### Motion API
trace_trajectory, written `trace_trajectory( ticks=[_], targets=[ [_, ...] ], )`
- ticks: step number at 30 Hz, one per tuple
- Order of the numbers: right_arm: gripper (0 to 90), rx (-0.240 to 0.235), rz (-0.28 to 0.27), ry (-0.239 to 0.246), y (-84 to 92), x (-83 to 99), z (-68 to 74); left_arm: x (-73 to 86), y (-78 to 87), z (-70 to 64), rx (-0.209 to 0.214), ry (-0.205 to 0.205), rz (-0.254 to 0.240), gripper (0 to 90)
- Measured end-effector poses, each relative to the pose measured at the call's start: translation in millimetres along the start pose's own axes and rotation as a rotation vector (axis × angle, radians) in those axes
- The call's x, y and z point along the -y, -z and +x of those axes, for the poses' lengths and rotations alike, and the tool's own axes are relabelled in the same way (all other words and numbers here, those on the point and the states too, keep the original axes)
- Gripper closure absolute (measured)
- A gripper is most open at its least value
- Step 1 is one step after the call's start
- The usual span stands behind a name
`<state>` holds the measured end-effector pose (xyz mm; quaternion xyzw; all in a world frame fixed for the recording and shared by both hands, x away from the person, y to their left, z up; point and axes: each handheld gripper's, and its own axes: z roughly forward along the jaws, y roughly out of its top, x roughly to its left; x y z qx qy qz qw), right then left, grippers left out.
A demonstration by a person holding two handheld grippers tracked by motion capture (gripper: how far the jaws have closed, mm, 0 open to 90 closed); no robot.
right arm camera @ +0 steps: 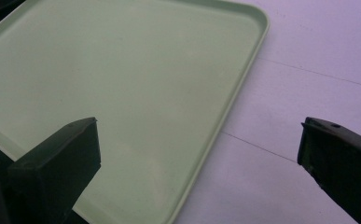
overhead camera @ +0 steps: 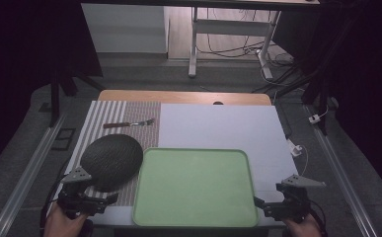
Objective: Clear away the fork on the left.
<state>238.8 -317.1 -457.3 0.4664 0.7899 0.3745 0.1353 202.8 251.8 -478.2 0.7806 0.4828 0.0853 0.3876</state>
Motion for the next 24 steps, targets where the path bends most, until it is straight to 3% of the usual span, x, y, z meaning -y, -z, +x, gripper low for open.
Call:
trace_trajectory(
  ticks=[9, 24],
  targets=[
    [0.0, -0.002, 0.003, -0.002, -0.1, 0.0, 0.1, -2.0, -4.1, -2.3, -0.002, -0.027, 0.038, 1.4],
    [0.0, -0.011, 0.004, -0.007, -0.5, -0.1, -0.6, -3.0, -5.1, 2.0, -0.027, 0.033, 0.055, 0.3]
  ],
)
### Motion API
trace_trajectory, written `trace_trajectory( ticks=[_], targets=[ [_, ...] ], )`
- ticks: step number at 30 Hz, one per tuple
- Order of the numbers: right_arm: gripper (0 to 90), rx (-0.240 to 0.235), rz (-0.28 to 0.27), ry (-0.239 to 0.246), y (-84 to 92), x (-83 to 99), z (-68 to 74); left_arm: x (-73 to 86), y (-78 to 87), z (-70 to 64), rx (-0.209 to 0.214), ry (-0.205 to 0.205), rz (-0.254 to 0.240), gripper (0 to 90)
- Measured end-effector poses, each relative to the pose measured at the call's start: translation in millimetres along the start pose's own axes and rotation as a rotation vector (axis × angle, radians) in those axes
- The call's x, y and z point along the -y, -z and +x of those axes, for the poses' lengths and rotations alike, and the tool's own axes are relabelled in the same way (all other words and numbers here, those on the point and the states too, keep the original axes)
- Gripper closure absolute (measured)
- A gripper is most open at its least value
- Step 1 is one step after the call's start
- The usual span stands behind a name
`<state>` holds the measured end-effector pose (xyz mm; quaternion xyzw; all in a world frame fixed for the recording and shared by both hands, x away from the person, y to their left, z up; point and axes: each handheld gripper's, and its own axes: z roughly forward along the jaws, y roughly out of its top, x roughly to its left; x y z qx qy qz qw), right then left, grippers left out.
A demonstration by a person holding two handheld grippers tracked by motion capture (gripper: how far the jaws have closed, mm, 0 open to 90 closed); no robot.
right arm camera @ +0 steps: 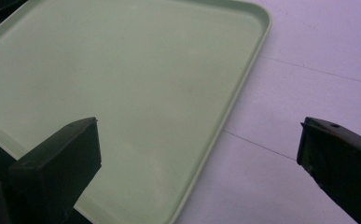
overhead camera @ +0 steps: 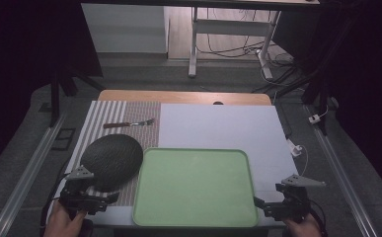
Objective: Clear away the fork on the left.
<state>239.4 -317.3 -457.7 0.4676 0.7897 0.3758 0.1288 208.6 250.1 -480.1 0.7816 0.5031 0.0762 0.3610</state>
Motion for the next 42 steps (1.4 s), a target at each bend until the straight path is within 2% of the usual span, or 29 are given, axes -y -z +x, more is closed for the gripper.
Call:
trace_trajectory(
  ticks=[7, 12, 30, 37, 40, 42],
  targets=[
    [0.0, -0.001, 0.004, 0.0, 0.0, -0.2, -0.2, 0.1, 1.3, 2.1, 0.02, 0.017, -0.011, 1.3],
    [0.0, -0.002, 0.002, -0.002, -0.2, -0.1, -0.3, -1.1, 1.9, 1.4, 0.036, -0.003, -0.025, 0.8],
    [0.0, 0.001, 0.012, 0.0, -1.2, -0.6, -0.2, -13.2, -3.8, 9.0, 0.012, -0.056, -0.089, 0.0],
    [0.0, 0.0, 0.014, -0.002, -1.4, -0.7, -0.2, -20.9, -10.7, 12.6, 0.004, -0.045, -0.096, 0.0],
    [0.0, 0.0, 0.014, -0.002, -1.4, -0.7, -0.3, -24.4, -14.3, 15.8, 0.04, -0.014, -0.094, 0.0],
    [0.0, 0.0, 0.014, -0.002, -1.4, -0.7, -0.2, -26.9, -17.7, 17.5, 0.041, -0.014, -0.079, 0.0]
  ],
)
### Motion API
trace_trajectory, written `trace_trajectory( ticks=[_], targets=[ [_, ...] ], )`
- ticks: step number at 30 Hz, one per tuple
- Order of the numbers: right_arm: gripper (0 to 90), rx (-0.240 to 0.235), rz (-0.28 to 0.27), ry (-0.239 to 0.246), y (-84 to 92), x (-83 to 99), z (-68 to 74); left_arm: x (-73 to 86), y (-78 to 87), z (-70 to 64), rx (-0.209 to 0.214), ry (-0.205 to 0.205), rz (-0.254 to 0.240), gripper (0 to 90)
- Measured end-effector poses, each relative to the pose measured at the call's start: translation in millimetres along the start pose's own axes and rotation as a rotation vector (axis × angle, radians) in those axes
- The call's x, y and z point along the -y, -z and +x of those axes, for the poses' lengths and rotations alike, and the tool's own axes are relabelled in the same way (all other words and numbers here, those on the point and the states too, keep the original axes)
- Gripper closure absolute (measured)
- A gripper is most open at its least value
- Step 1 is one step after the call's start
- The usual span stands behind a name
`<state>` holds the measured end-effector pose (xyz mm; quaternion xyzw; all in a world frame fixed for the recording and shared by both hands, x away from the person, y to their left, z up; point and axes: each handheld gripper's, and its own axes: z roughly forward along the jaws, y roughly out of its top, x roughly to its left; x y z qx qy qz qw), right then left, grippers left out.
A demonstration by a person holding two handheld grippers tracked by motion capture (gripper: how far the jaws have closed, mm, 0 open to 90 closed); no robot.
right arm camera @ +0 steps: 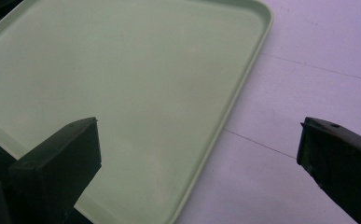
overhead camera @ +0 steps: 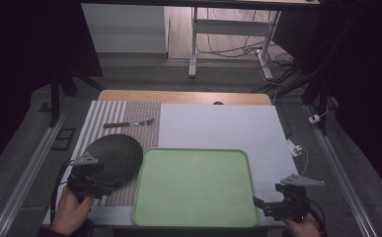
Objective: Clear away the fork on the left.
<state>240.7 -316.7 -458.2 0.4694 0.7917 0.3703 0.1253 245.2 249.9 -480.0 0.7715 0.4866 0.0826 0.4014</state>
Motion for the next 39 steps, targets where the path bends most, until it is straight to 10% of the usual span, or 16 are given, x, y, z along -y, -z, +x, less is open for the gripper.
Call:
trace_trajectory(
  ticks=[19, 39],
  targets=[
    [0.0, 0.002, 0.004, 0.003, 0.0, -0.2, 0.1, -21.6, -23.7, 14.8, -0.051, -0.051, 0.033, 0.0],
    [0.0, 0.006, 0.004, 0.002, -0.3, -0.1, -0.2, -51.3, -48.2, 47.1, -0.096, -0.015, 0.056, 0.6]
  ],
)
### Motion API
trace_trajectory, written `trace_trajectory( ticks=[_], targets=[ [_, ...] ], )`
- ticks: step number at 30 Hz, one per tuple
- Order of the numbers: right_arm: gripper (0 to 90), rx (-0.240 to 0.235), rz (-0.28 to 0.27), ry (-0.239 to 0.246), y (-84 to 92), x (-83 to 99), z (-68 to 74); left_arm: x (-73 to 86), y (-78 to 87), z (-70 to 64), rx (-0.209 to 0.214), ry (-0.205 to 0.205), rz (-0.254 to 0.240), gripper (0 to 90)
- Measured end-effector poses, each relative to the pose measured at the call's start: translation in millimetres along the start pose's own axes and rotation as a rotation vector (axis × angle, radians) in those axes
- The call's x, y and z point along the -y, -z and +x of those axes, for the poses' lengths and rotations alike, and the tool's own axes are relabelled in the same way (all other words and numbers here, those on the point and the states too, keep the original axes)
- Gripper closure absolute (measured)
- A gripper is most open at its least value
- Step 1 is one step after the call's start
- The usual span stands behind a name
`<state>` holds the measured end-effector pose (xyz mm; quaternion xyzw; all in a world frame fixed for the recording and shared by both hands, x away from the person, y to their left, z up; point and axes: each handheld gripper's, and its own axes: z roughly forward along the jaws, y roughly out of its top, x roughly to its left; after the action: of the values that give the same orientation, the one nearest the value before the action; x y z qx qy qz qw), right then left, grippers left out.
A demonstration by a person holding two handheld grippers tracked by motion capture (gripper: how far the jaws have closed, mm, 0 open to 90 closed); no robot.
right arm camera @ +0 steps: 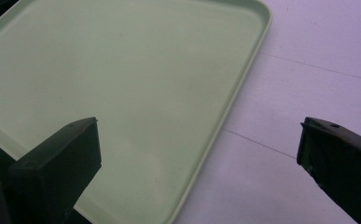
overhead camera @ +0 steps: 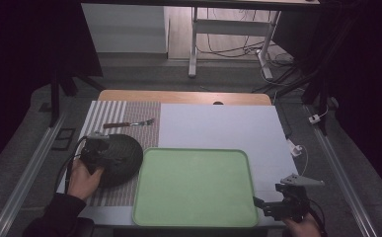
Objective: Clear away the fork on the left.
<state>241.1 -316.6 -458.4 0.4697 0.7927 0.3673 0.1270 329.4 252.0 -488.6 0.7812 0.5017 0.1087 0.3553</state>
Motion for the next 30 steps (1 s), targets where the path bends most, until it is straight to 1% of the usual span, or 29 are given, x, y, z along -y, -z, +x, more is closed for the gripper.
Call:
trace_trajectory(
  ticks=[4, 10, 12, 18, 26, 30],
  targets=[
    [0.0, -0.003, -0.002, -0.004, 0.1, 0.1, -0.4, -6.3, -3.9, 5.2, -0.006, 0.001, -0.002, 1.0],
    [0.0, -0.002, 0.0, -0.006, -0.2, -0.1, -0.5, -15.2, -11.7, 14.6, 0.005, 0.001, -0.01, 1.4],
    [0.0, -0.002, 0.0, -0.006, -0.2, -0.1, -0.5, -18.0, -14.5, 15.8, -0.007, -0.006, -0.004, 1.4],
    [0.0, -0.005, 0.004, -0.007, -0.5, -0.1, -0.9, -25.8, -20.7, 21.2, -0.015, -0.029, -0.002, 1.4],
    [0.0, -0.005, 0.005, -0.007, -0.4, -0.2, -1.2, -37.5, -29.6, 34.5, -0.038, -0.032, -0.008, 1.1],
    [0.0, -0.003, 0.006, -0.008, -0.4, -0.2, -1.2, -43.7, -34.1, 42.3, -0.038, -0.029, -0.026, 1.9]
  ],
)
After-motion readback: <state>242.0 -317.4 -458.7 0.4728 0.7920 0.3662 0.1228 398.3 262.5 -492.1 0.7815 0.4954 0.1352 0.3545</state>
